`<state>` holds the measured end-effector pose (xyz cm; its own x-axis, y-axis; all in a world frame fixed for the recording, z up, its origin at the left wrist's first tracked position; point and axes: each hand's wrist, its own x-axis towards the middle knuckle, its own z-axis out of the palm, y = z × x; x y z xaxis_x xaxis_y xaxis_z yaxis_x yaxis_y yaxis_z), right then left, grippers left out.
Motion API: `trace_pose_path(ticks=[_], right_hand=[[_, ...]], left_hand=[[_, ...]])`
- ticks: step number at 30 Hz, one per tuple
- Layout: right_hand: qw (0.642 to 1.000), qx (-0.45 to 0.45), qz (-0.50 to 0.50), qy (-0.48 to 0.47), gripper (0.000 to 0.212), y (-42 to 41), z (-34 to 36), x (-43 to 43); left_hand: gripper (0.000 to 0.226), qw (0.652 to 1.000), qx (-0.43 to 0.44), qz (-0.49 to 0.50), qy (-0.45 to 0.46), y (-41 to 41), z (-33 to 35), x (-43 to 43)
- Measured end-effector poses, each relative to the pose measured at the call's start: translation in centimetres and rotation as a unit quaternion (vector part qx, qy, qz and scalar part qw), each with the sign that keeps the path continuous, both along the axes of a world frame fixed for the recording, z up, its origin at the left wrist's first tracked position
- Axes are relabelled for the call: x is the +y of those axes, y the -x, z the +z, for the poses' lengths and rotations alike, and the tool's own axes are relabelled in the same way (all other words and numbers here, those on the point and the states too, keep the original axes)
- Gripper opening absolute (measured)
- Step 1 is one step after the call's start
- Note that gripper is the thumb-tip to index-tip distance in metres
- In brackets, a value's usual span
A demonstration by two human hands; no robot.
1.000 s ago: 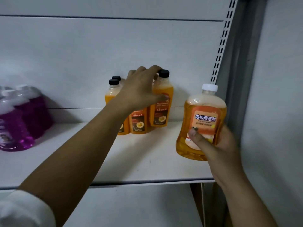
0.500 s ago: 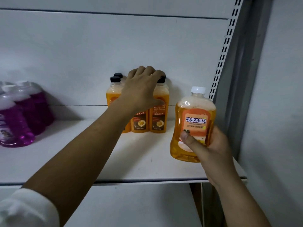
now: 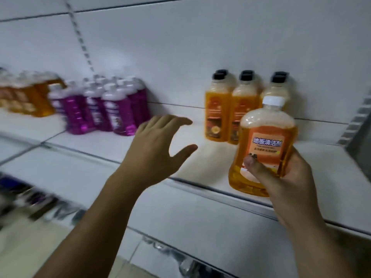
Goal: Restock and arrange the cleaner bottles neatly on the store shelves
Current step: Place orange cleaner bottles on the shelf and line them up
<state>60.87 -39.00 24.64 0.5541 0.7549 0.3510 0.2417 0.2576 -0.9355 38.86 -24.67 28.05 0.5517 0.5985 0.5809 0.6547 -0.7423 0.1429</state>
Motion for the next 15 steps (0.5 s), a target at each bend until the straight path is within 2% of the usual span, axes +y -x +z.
trace_pose_path(ticks=[6, 10, 15], right_hand=[[0.991, -0.007, 0.131, -0.021, 0.069, 7.9, -0.9, 4.5], [0.976, -0.024, 0.217, -0.019, 0.057, 14.5, -0.8, 7.2], [0.958, -0.048, 0.283, -0.017, 0.059, 22.9, -0.3, 9.7]], left_hand=[[0.065, 0.98, 0.04, 0.182, 0.073, 12.8, -1.9, -3.0], [0.068, 0.962, 0.033, 0.255, 0.089, 19.5, -2.0, -4.8], [0.076, 0.943, 0.007, 0.313, 0.11, 27.6, -2.4, -5.8]])
